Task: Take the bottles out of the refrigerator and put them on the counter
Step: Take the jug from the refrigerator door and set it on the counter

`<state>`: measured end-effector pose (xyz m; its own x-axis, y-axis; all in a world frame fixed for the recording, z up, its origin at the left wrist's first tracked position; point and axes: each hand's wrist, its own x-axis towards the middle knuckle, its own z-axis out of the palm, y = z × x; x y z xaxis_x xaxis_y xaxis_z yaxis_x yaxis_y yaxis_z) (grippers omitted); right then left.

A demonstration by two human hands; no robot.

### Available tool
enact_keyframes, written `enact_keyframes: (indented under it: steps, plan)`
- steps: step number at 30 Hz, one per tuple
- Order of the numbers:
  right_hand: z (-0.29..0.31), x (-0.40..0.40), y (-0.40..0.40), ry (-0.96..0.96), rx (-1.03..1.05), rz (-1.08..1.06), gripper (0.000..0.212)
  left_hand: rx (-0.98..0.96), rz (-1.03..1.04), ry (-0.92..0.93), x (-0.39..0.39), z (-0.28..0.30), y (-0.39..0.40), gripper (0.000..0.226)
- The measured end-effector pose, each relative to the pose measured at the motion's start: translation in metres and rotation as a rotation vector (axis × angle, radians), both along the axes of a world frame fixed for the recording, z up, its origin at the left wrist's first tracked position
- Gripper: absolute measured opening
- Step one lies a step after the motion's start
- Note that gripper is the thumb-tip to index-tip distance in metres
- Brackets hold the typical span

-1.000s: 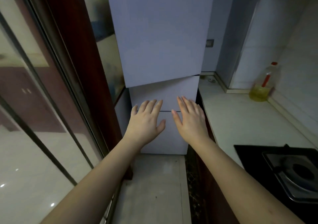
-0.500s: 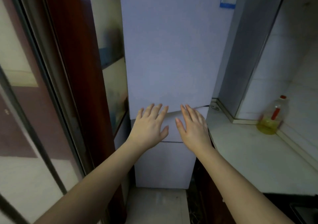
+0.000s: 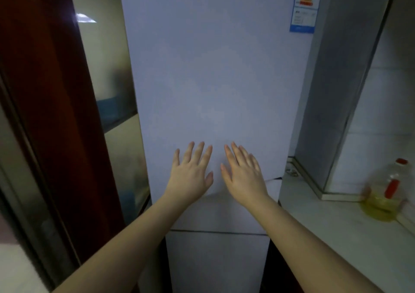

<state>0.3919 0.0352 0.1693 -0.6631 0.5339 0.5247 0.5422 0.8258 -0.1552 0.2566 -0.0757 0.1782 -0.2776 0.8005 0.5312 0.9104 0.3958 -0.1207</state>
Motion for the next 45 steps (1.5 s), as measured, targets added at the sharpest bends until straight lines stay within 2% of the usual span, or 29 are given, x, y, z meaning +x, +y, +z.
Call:
enact_keyframes:
  steps: [6,15,21,29,33,39,45]
  plan:
    - [-0.003,-0.05,0.042,-0.024,0.013,0.021,0.064,0.116,0.022,0.133,-0.043,-0.01,0.037,0.072]
    - [-0.021,-0.111,0.055,0.093,0.024,-0.023,0.07,0.256,-0.031,0.24,-0.095,-0.031,0.056,0.068]
    - [-0.023,-0.14,0.061,0.132,0.021,-0.078,0.07,0.266,-0.113,0.223,-0.131,-0.027,0.068,0.065]
    - [-0.025,-0.16,0.083,0.075,0.055,-0.131,0.073,0.318,-0.133,0.184,-0.162,-0.036,0.104,0.073]
    - [-0.027,-0.165,0.092,0.033,0.066,-0.14,0.073,0.307,-0.105,0.186,-0.169,-0.038,0.115,0.071]
    - [-0.019,-0.169,0.106,0.013,0.038,-0.106,0.071,0.185,-0.073,0.131,-0.168,-0.034,0.123,0.074]
    - [-0.011,-0.165,0.12,-0.017,-0.028,-0.081,0.068,0.073,-0.019,-0.016,-0.159,-0.038,0.127,0.078]
